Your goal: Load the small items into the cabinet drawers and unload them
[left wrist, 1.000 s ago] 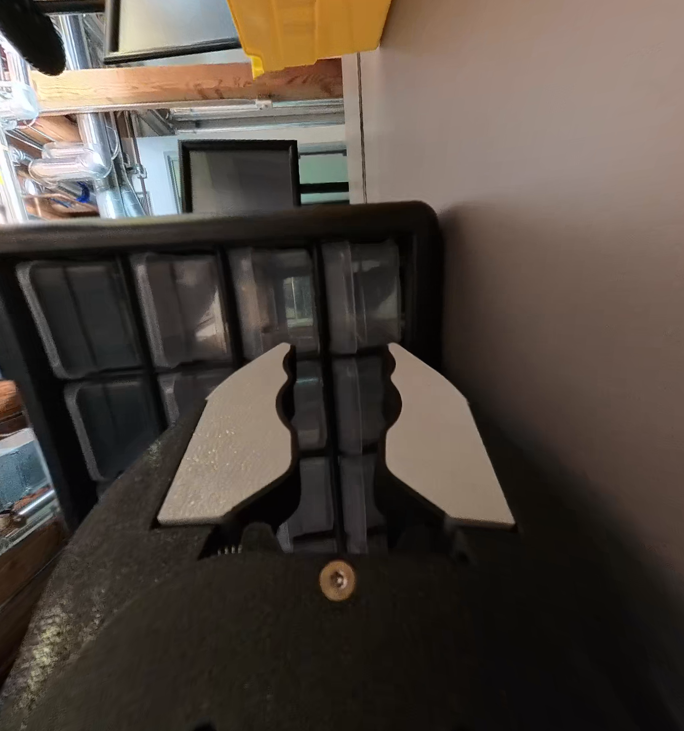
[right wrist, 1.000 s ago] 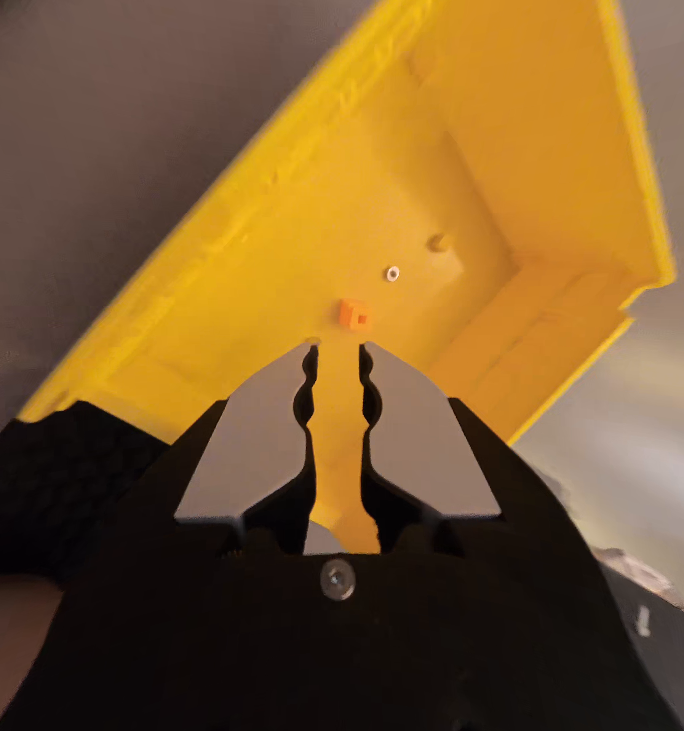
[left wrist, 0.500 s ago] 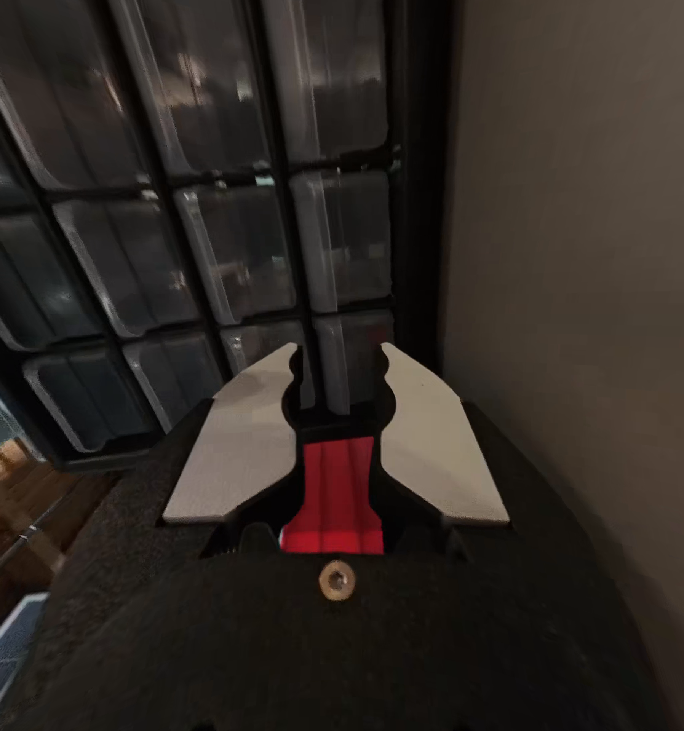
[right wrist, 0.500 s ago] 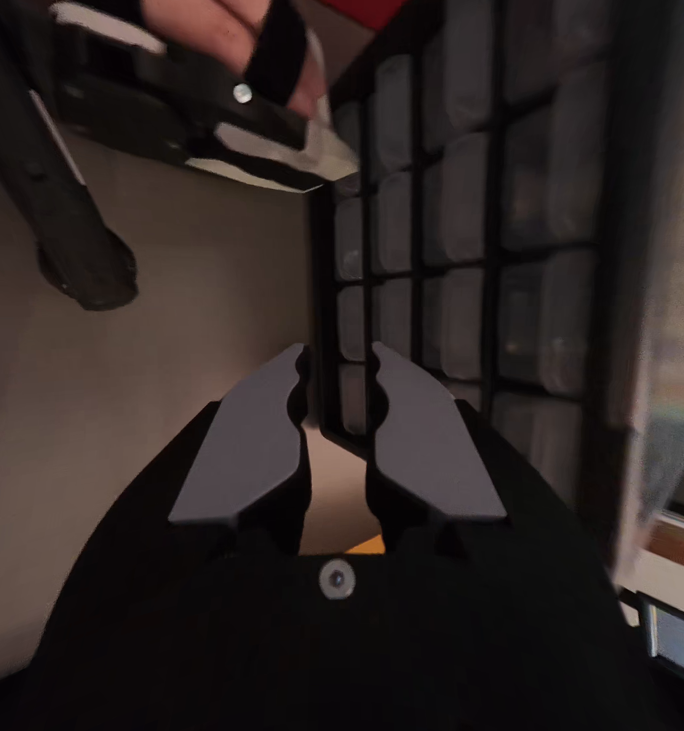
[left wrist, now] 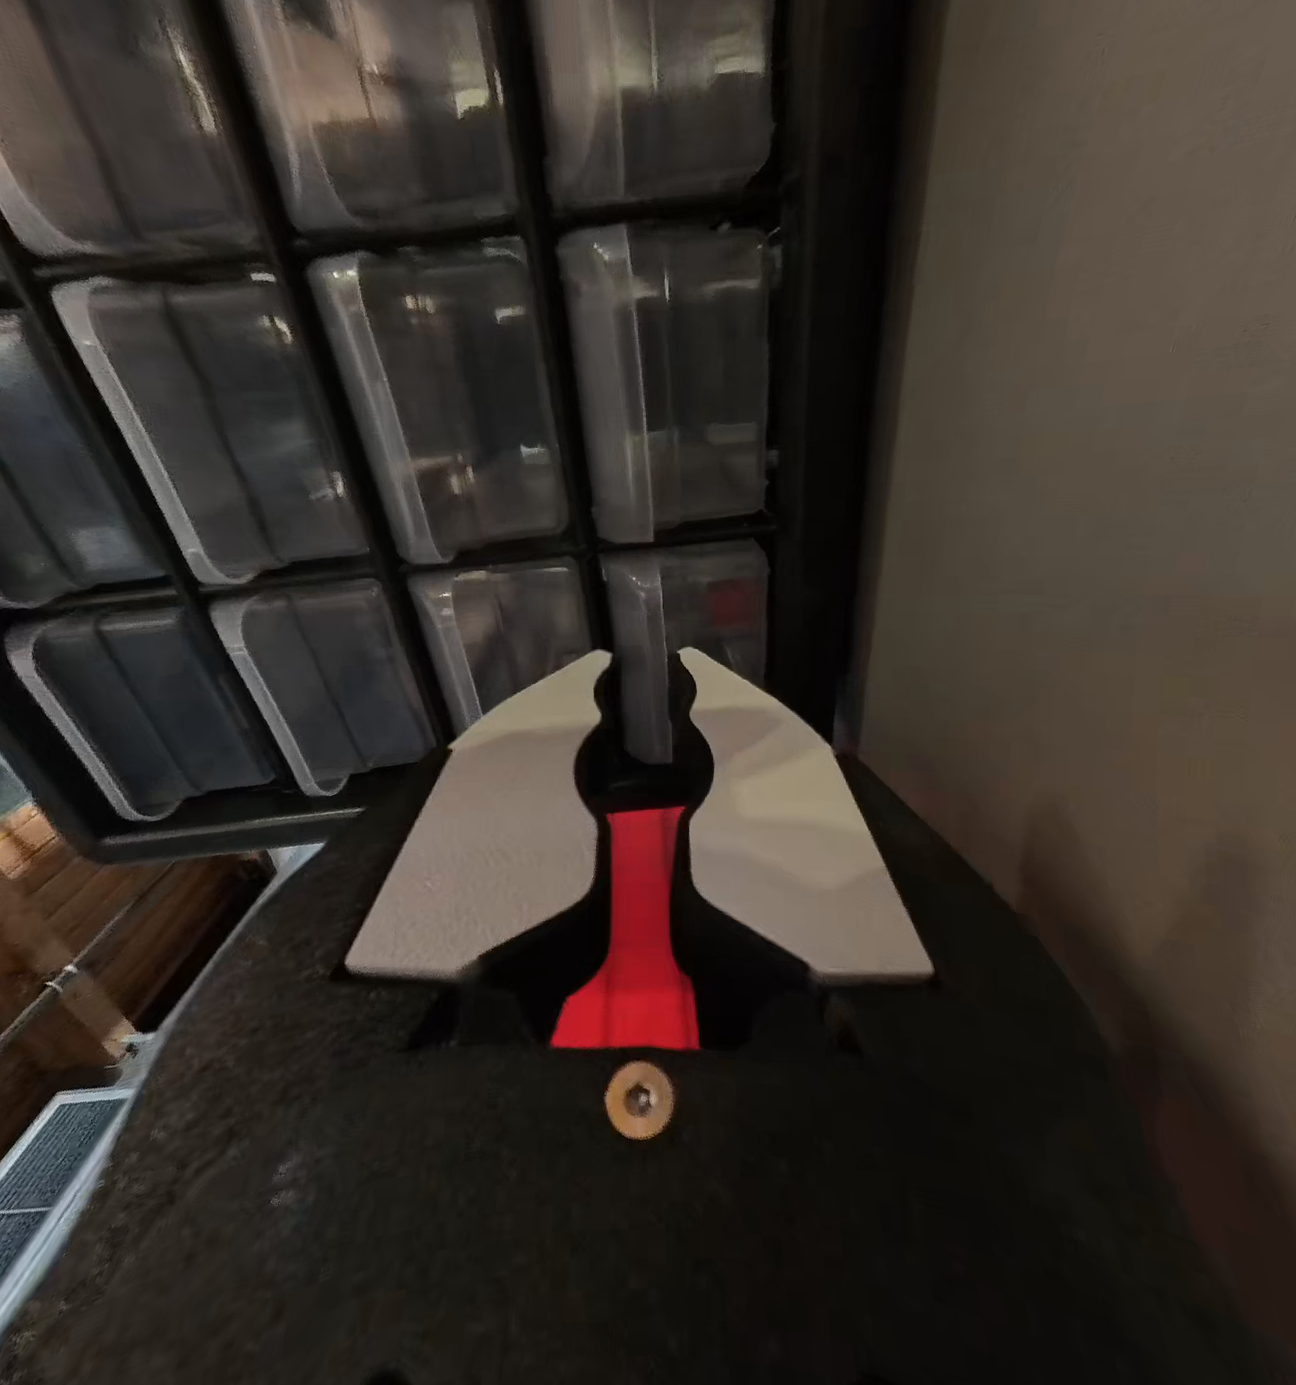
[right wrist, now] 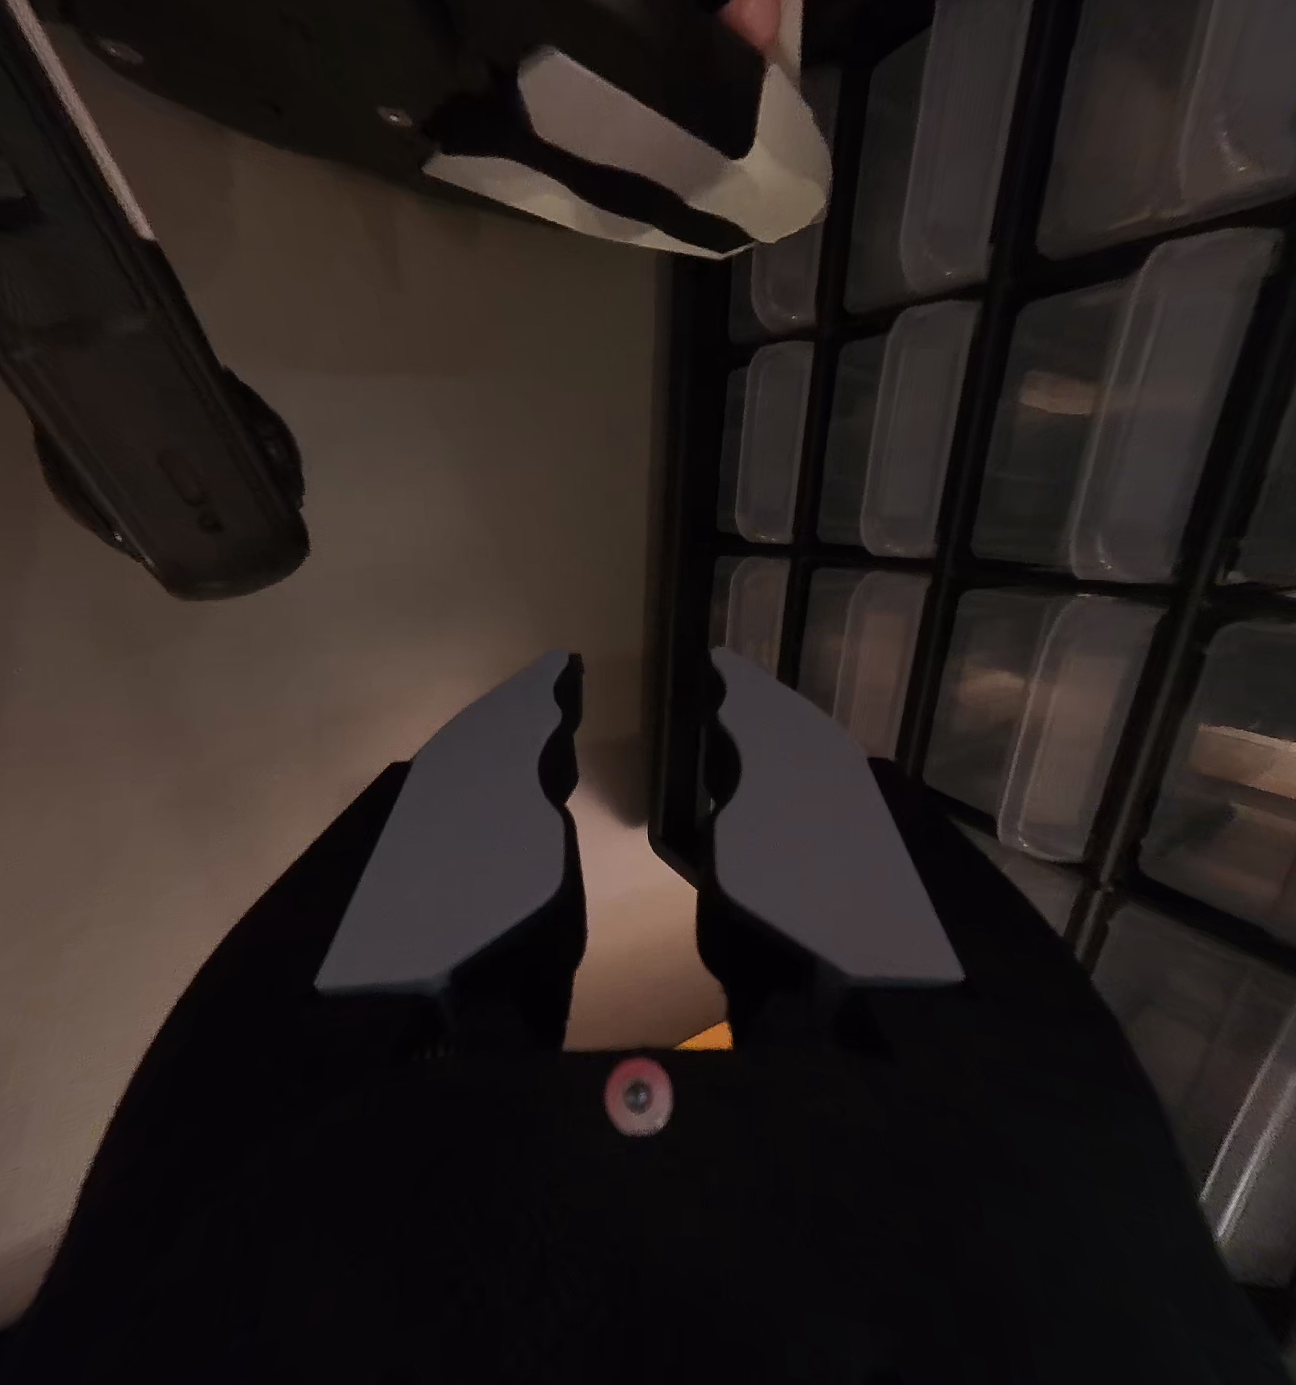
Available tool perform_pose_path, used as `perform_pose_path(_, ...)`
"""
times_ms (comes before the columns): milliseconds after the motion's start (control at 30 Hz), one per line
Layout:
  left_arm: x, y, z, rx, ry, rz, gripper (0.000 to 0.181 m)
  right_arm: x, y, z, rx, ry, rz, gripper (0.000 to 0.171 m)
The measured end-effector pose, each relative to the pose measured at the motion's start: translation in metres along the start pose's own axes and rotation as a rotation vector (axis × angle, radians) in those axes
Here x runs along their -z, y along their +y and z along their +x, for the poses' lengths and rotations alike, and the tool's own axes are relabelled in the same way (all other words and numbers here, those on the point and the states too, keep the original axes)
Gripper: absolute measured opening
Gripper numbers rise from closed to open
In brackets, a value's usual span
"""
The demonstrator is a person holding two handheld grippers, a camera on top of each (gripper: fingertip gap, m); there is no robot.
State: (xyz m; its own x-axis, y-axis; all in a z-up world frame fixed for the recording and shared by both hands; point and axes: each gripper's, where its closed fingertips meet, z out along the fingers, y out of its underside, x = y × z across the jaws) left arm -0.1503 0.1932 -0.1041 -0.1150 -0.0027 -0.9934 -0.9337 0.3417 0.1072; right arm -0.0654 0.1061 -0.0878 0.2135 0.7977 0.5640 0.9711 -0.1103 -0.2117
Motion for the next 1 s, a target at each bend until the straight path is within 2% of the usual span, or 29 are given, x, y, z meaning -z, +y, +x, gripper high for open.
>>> perform_pose_path(300, 0.047, -0.002, 0.002, -0.037, 0.015, 0.021, 0.012, 0.000, -0.007, 0.001, 0.016, 0.032, 0.002, 0.030)
perform_pose_path(467, 0.079, -0.006, 0.005, -0.029, 0.017, 0.055, 0.012, 0.003, -0.046, -0.003, -0.011, -0.013, 0.141, 0.029)
perform_pose_path(567, 0.094, -0.011, 0.010, -0.036, 0.031, 0.072, 0.012, -0.002, -0.070, 0.008, -0.015, -0.003, 0.160, 0.029)
perform_pose_path(667, 0.100, -0.014, 0.011, -0.038, 0.034, 0.091, 0.012, -0.013, -0.095, 0.005, -0.008, -0.115, 0.176, 0.025)
perform_pose_path(733, 0.100, -0.014, 0.011, -0.026, 0.039, 0.090, 0.012, -0.023, -0.106, -0.005, -0.044, -0.253, 0.158, 0.021)
perform_pose_path(900, 0.100, -0.012, 0.013, -0.013, 0.054, 0.089, 0.013, -0.045, -0.105, -0.025, -0.041, -0.428, 0.000, 0.022)
perform_pose_path(1000, 0.100, -0.012, 0.013, -0.015, 0.053, 0.094, 0.013, -0.054, -0.099, -0.023, -0.052, -0.437, -0.084, 0.022)
